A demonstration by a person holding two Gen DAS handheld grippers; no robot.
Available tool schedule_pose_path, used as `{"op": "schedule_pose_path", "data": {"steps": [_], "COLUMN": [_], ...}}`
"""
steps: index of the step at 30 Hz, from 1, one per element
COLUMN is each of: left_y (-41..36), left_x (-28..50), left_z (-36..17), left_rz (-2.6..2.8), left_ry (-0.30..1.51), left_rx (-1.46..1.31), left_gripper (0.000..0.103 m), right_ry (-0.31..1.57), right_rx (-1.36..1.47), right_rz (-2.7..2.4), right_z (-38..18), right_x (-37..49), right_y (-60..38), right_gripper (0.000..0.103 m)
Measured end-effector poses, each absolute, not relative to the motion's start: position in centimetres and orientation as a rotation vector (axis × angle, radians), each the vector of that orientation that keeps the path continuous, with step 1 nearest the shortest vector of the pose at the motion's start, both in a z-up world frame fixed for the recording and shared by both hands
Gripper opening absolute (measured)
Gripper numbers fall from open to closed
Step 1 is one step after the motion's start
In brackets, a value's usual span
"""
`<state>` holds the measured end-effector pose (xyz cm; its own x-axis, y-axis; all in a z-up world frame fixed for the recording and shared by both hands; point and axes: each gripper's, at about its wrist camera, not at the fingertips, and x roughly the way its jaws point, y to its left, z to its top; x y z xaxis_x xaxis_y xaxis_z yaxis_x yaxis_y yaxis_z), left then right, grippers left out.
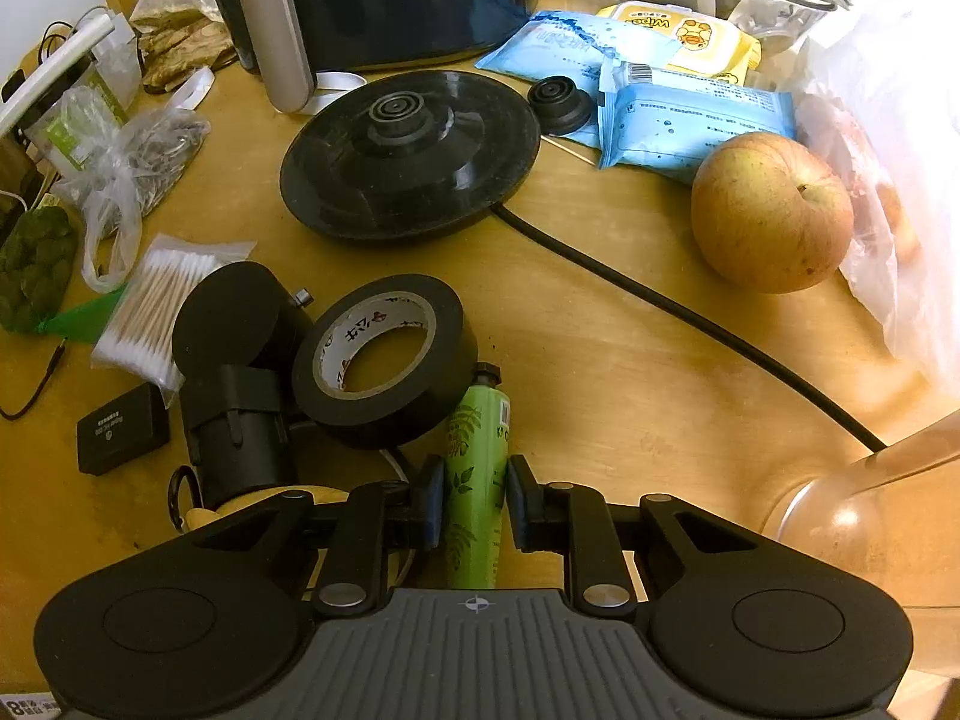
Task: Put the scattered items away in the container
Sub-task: 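Close the right tool on the green tube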
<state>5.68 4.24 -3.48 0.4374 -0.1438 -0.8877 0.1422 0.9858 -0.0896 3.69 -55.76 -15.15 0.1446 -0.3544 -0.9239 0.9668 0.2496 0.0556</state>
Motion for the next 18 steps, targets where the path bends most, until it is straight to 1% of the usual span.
{"op": "schedule_pose_path", "data": {"steps": [9,18], "left_y": [4.1,3.1], "left_x": [5.6,5.2], "left_z": [-3.4,-3.2], "left_rz": [-0.18,-0.203], "left_ry": [1.1,1.093], "left_rx": [0.001,0.014], "left_gripper": [0.073,0.073], "right_ry": [0.952,0.9], "right_rx": [0.792,0.774], "right_rz": [-1.137,-1.146], "right_z": [-14.4,-12.5], "right_x": [3.1,2.2], "right_y": [-54.8,-53.2], "right_gripper": [0.023,0.023]}}
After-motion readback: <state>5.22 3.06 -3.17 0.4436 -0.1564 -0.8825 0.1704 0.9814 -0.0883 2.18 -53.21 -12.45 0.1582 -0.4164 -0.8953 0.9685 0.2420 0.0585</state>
